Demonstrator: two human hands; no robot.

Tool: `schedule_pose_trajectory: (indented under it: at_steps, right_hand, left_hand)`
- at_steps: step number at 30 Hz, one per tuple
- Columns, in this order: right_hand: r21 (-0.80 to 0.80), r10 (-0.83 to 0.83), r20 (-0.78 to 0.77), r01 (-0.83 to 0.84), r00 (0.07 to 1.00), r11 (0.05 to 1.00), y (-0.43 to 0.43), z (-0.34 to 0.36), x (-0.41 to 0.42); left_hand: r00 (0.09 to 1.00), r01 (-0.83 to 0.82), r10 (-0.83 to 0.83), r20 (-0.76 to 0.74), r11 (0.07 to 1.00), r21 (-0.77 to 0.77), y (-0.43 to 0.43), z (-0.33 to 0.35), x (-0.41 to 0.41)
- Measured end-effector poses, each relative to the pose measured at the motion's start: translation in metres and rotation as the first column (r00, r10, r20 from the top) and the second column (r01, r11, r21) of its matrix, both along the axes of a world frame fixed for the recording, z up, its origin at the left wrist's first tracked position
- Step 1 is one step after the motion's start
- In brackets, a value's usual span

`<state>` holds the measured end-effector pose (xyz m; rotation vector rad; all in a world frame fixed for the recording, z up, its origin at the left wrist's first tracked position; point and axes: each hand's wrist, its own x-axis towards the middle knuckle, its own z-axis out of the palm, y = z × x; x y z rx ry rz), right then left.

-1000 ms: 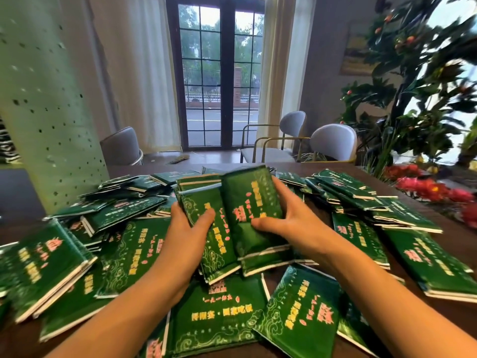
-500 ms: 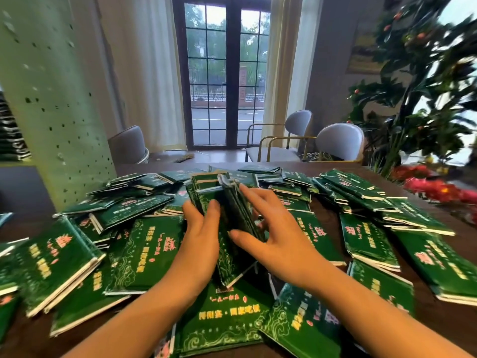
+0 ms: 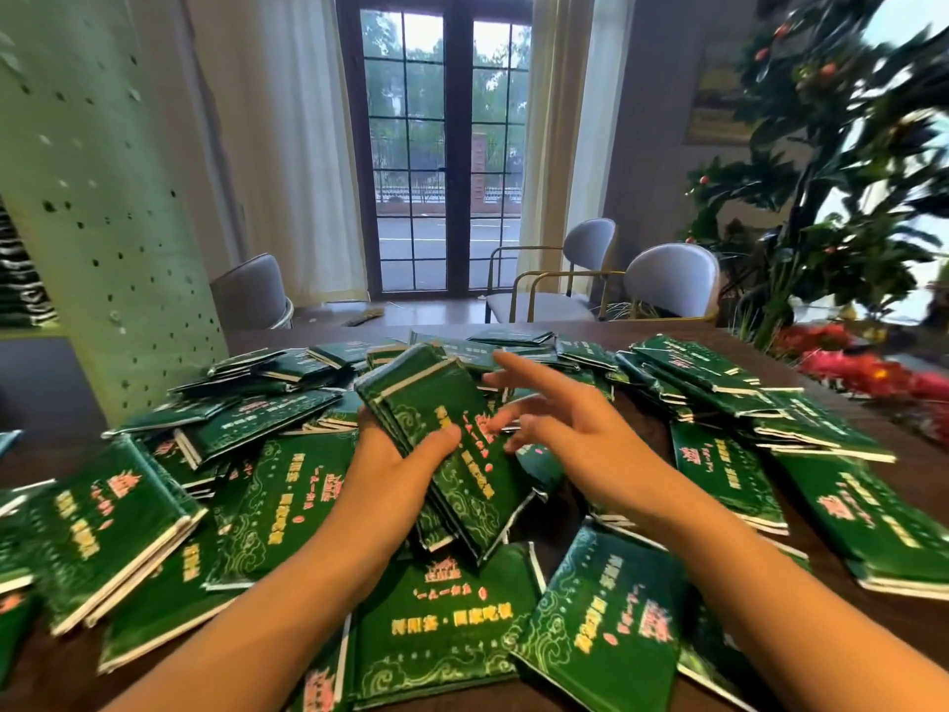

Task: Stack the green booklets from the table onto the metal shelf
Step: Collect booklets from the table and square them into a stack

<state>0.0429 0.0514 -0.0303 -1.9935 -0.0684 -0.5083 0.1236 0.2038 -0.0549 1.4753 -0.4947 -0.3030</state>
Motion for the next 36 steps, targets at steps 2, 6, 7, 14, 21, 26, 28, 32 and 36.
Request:
schedule_pose_trajectory:
  at_steps: [2,6,7,14,21,26,28,32,36]
  right_hand:
    - [-0.291,-0.193,0.073,0.206,0.978,0.934,-0.016,0.002,-0.001]
    - [-0.782,-0.591,-0.095,0.307,0.801,0.542,-0.047,0.001,-0.005]
    - [-0.856,-0.671,-0.178,0.224,0.719,0.466,-0.050,0.000,-0.006]
    - [-0.839,-0.700,-0.388,0.083,0.600,0.537,-0.064,-0.011,-0.002]
    - [-0.589,-0.589,-0.440,0.277,0.678,0.759,-0.073,-0.017,0.002]
    - [-0.481,-0.582,-0.299,0.408,0.756,0.776,-0.075,-0.013,0.001]
    - [-0.464,-0.579,-0.208,0.441,0.789,0.768,-0.072,-0.010,-0.001]
    - [-0.102,-0.561,0.034,0.561,0.827,0.822,-0.065,-0.002,0.000]
    - [0.568,-0.419,-0.018,0.354,0.908,0.743,-0.053,0.008,-0.001]
  left_hand:
    - [0.992,0.019,-0.028,-0.119,0.997,-0.077,-0.001,0.002,0.000]
    - [0.941,0.070,-0.147,-0.304,0.966,-0.250,-0.001,0.008,0.001]
    - [0.925,0.064,-0.165,-0.343,0.956,-0.287,0.000,0.009,0.001]
    - [0.839,0.047,-0.225,-0.494,0.937,-0.347,0.000,0.015,0.001]
    - [0.816,0.069,-0.259,-0.517,0.931,-0.359,0.009,0.017,0.000]
    - [0.807,0.032,-0.236,-0.542,0.933,-0.359,0.010,0.018,0.001]
    - [0.799,0.017,-0.226,-0.557,0.934,-0.356,0.011,0.019,0.000]
    - [0.806,0.029,-0.228,-0.546,0.937,-0.348,0.011,0.019,-0.001]
    - [0.813,0.039,-0.219,-0.539,0.945,-0.325,0.013,0.016,-0.004]
